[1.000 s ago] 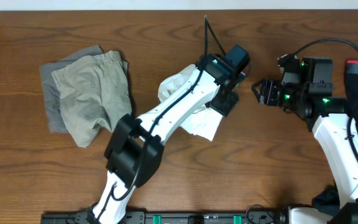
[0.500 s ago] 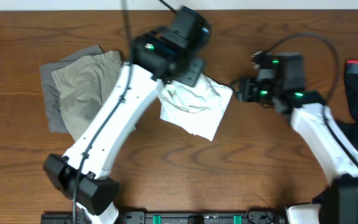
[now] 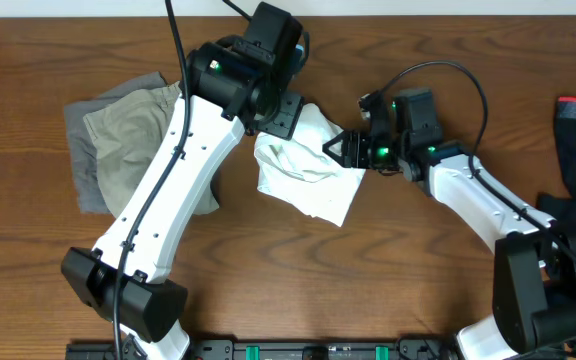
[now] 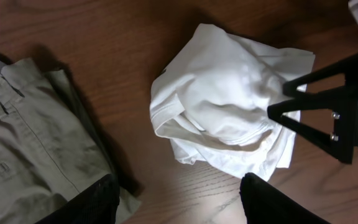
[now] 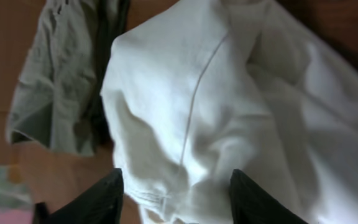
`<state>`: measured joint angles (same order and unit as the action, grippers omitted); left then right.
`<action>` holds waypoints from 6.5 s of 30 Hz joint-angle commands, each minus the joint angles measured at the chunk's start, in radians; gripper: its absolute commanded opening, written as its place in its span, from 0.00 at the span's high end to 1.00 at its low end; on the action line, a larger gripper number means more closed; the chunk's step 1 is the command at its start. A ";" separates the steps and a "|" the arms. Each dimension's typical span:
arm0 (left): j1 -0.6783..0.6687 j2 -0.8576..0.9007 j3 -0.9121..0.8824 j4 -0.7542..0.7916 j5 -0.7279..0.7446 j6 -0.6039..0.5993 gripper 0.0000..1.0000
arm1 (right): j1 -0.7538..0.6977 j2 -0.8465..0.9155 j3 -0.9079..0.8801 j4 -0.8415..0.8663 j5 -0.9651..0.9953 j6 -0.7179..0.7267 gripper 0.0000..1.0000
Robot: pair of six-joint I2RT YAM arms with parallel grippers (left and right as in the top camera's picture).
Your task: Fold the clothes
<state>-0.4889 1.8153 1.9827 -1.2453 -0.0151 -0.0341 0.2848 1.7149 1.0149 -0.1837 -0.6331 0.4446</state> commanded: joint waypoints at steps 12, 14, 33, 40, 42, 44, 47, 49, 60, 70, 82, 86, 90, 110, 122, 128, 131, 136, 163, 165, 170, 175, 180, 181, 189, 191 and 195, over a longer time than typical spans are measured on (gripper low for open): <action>0.003 0.002 0.006 0.004 -0.017 -0.004 0.35 | 0.016 -0.059 0.010 -0.035 0.060 -0.602 0.44; 0.003 0.002 0.006 0.005 -0.017 -0.004 0.35 | 0.018 -0.074 0.010 -0.065 0.095 -0.709 0.43; 0.003 0.002 0.005 0.023 -0.022 -0.005 0.34 | 0.155 -0.035 0.010 -0.058 0.486 -0.947 0.40; 0.003 0.002 0.005 0.023 -0.022 -0.005 0.32 | 0.182 0.007 0.010 -0.040 0.550 -0.947 0.43; 0.003 0.002 0.005 0.023 -0.022 -0.005 0.29 | 0.188 0.007 0.010 -0.045 0.568 -0.947 0.43; 0.003 0.002 0.005 0.024 -0.022 -0.005 0.29 | 0.192 0.007 0.010 -0.044 0.582 -0.952 0.44; 0.003 0.002 0.005 0.023 -0.022 -0.005 0.29 | 0.192 -0.007 0.010 -0.054 0.624 -0.954 0.44; 0.003 0.002 0.005 0.023 -0.022 -0.005 0.29 | 0.192 -0.035 0.010 -0.069 0.619 -0.954 0.44; 0.003 0.002 0.005 0.031 -0.022 -0.005 0.28 | 0.241 -0.105 0.010 -0.168 0.550 -0.984 0.39; 0.003 0.002 0.005 0.031 -0.022 -0.005 0.28 | 0.246 -0.018 0.010 -0.099 0.542 -0.954 0.39; 0.003 0.002 0.005 0.027 -0.022 -0.005 0.28 | 0.215 -0.015 0.010 0.042 0.732 -0.850 0.98; 0.003 0.002 0.005 0.027 -0.022 -0.005 0.28 | 0.167 -0.015 0.010 0.076 0.830 -0.805 0.97; 0.003 0.002 0.005 0.027 -0.022 -0.005 0.27 | 0.105 -0.015 0.010 0.094 0.889 -0.701 0.92; 0.003 0.003 0.004 0.014 -0.022 -0.004 0.27 | 0.067 -0.042 0.010 -0.097 0.359 -0.709 0.51; 0.003 0.003 0.004 0.016 -0.022 -0.004 0.27 | 0.066 -0.085 0.010 -0.133 0.581 -0.438 0.54; 0.003 0.003 0.005 0.016 -0.022 -0.004 0.27 | 0.021 -0.211 0.014 -0.163 0.388 -0.424 0.45; 0.003 0.003 0.004 0.016 -0.022 -0.004 0.27 | 0.026 -0.256 0.014 -0.217 0.253 -0.303 0.49; 0.003 0.003 0.005 0.016 -0.023 -0.004 0.27 | 0.082 -0.254 0.013 -0.303 0.149 -0.017 0.53; 0.003 0.003 0.004 0.013 -0.023 -0.004 0.27 | 0.110 -0.049 0.013 0.087 0.240 0.312 0.99; 0.003 0.003 0.005 0.011 -0.023 -0.004 0.27 | 0.078 -0.077 0.013 0.063 0.241 0.283 0.99; 0.003 0.003 0.005 0.013 -0.023 -0.004 0.27 | -0.034 -0.111 0.013 0.019 0.260 0.201 0.99; 0.003 0.003 0.004 0.012 -0.022 -0.005 0.27 | -0.100 -0.108 0.013 0.011 0.314 0.121 0.96; 0.003 0.003 0.004 0.012 -0.022 -0.005 0.27 | -0.106 -0.105 0.013 0.011 0.438 0.088 0.94; 0.003 0.003 0.005 0.012 -0.023 -0.005 0.27 | -0.106 -0.104 0.012 0.010 0.462 0.085 0.93; 0.003 0.003 0.004 0.011 -0.022 -0.005 0.27 | -0.110 -0.096 0.013 0.014 0.624 0.025 0.65; 0.003 0.003 0.004 0.011 -0.022 -0.005 0.27 | -0.113 -0.105 0.013 0.015 0.495 -0.035 0.55; 0.003 0.003 0.004 0.011 -0.022 -0.005 0.27 | -0.117 -0.117 0.013 -0.013 0.174 -0.059 0.51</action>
<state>-0.4889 1.8153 1.9827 -1.2301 -0.0299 -0.0330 0.1734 1.6184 1.0195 -0.1761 -0.1970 0.4416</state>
